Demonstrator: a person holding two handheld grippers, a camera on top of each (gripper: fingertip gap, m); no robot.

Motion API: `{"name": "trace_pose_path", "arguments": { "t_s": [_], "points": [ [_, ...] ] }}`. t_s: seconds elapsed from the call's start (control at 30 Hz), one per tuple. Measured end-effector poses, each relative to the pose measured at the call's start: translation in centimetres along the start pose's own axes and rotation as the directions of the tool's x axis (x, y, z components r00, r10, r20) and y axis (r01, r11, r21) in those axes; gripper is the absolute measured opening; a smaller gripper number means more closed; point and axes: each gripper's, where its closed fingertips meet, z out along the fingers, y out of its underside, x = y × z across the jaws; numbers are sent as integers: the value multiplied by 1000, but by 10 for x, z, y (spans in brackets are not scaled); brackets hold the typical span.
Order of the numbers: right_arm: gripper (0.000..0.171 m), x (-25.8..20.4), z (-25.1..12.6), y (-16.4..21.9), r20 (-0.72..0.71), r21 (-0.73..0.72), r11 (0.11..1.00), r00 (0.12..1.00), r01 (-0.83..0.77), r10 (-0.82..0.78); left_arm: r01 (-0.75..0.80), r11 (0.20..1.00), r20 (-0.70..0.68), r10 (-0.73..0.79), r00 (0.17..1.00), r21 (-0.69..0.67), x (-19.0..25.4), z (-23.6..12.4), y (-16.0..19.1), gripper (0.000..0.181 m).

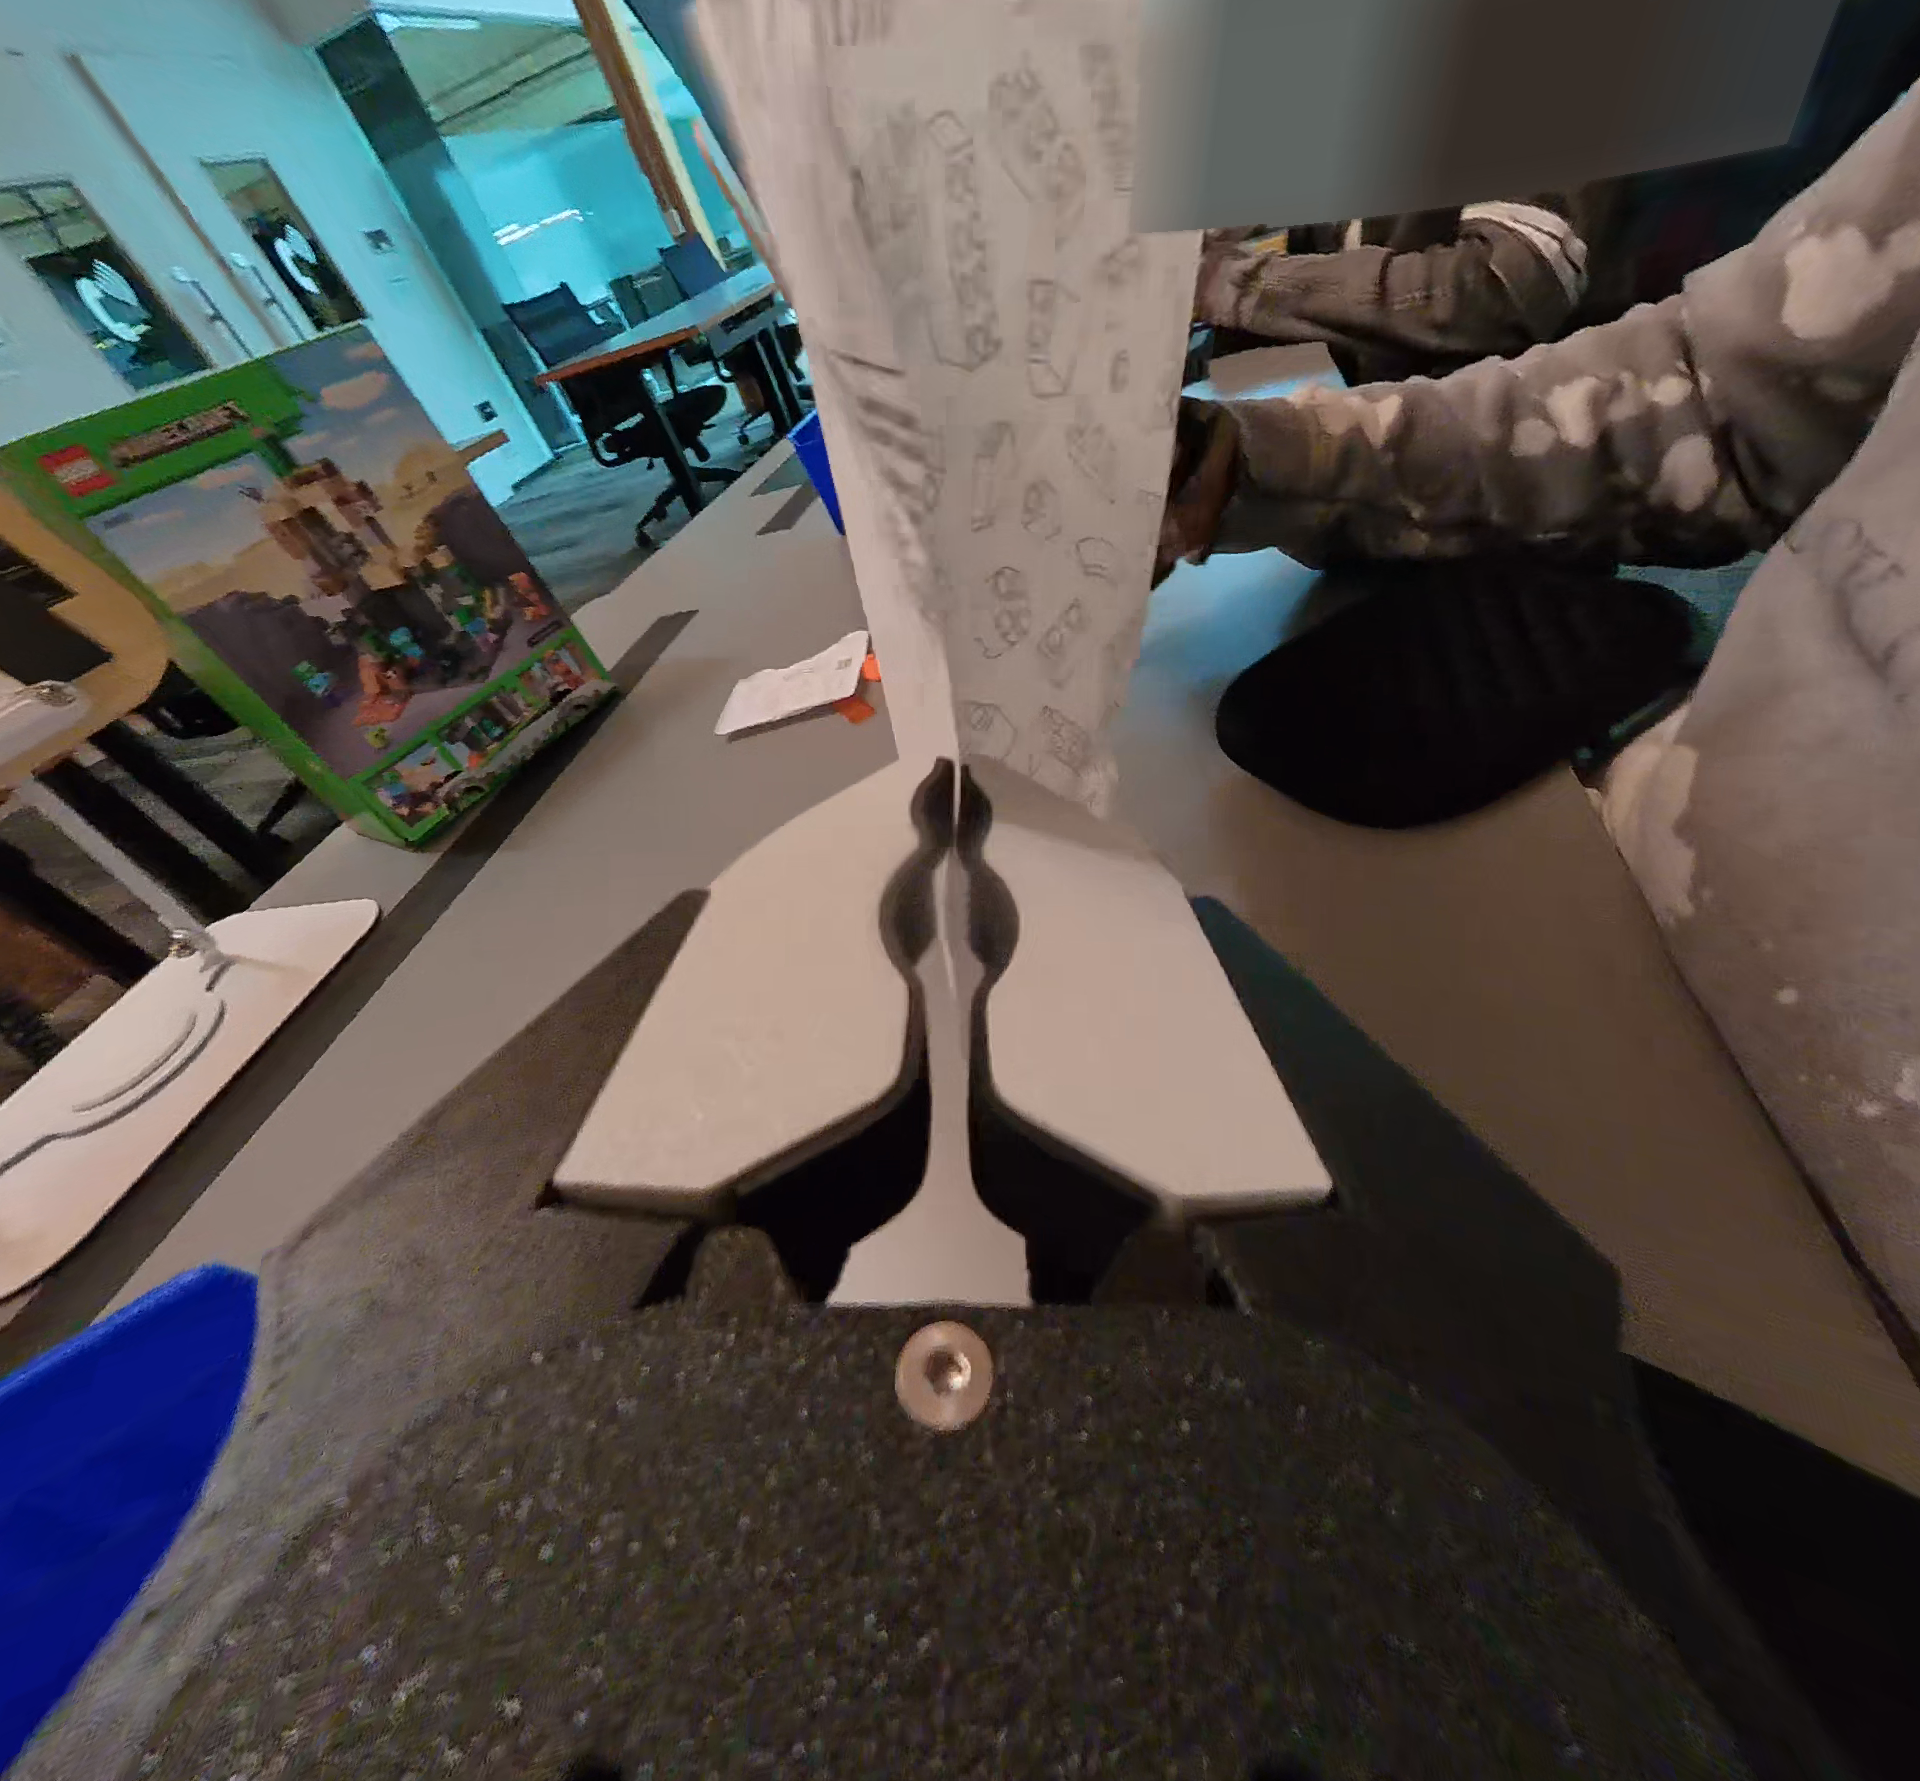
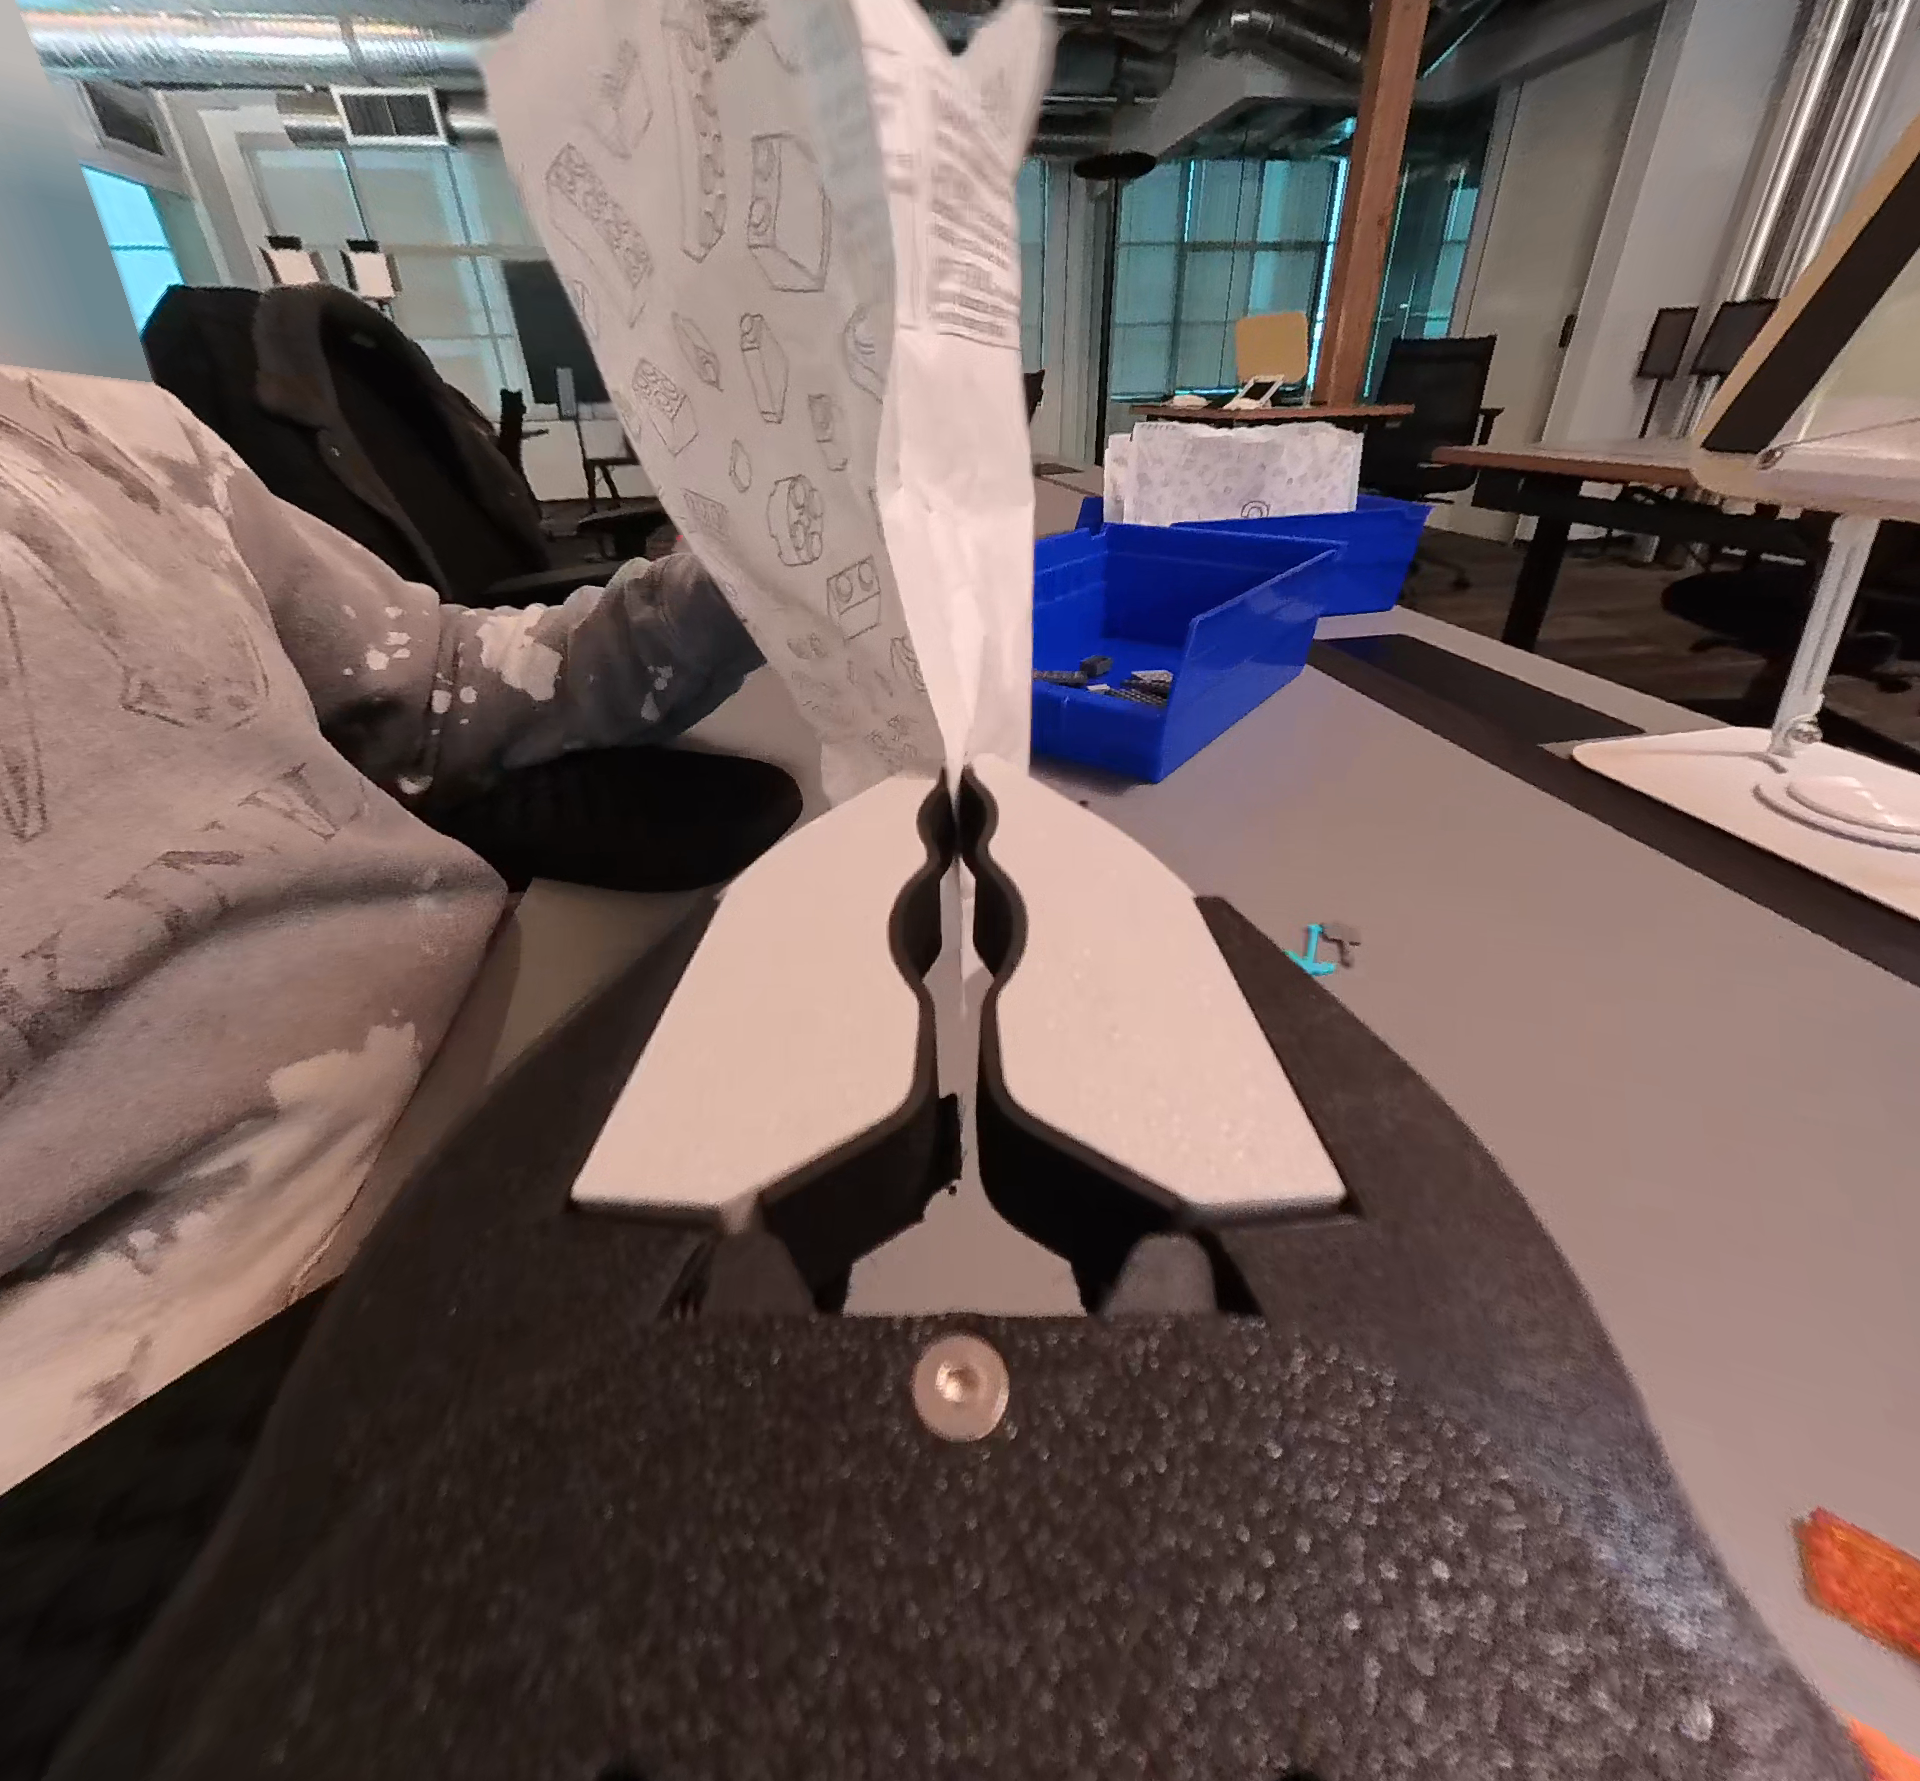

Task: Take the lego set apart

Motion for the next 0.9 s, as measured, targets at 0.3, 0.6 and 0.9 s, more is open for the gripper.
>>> {"name": "trace_pose_path", "arguments": {
  "t_s": [0.3,0.6,0.9],
  "points": [
    [18,25,-17,15,-165,-258,964,981,60,-106,19,999,80,-16,997,-42,-10,1,17,0],
    [39,-27,8,-40,-102,-581,734,862,353,-496,-30,982,165,61,984,-185,-19,10,40,0],
    [43,-18,56,30,187,-876,301,839,378,-511,-94,964,140,132,981,-250,-15,23,25,0]
  ]
}}
